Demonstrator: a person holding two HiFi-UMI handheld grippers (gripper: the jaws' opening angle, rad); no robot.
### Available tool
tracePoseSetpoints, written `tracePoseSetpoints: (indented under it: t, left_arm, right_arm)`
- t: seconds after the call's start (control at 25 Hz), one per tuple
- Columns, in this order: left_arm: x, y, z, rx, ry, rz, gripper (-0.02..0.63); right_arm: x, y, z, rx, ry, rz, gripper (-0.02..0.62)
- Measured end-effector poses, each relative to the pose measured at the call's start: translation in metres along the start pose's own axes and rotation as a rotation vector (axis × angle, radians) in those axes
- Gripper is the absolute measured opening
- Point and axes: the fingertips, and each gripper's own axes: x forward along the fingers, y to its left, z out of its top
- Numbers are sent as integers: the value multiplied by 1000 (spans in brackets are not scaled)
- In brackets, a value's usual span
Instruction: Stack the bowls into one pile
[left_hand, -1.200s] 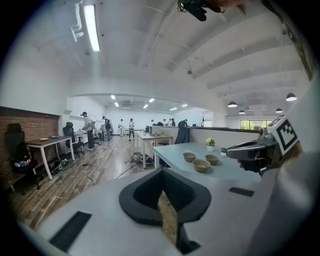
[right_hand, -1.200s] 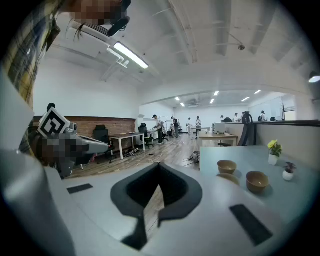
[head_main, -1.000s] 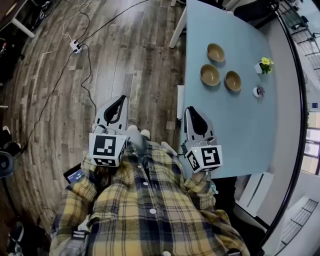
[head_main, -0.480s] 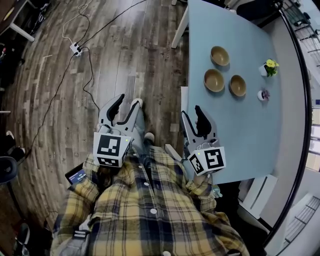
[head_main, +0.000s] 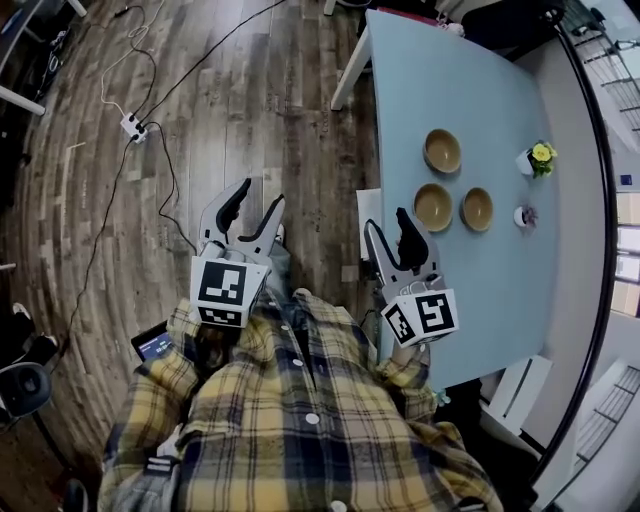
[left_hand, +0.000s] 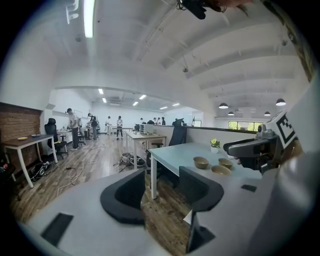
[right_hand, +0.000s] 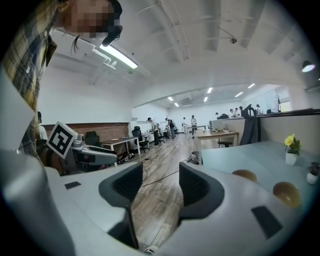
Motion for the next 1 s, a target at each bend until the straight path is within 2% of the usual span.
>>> tracePoseSetpoints:
  t: [0.4,0.76,1.0]
  left_arm:
    - [59,65,17,20,8,-79,225]
    - [82,78,12,21,38,-137,225]
    - [115,72,10,25,67,-198,225]
  right_arm:
    - [77,-10,11,27,31,-67,242]
    - [98,-22,6,50,43,-152,244]
    - [103,-51,2,70,49,-220,242]
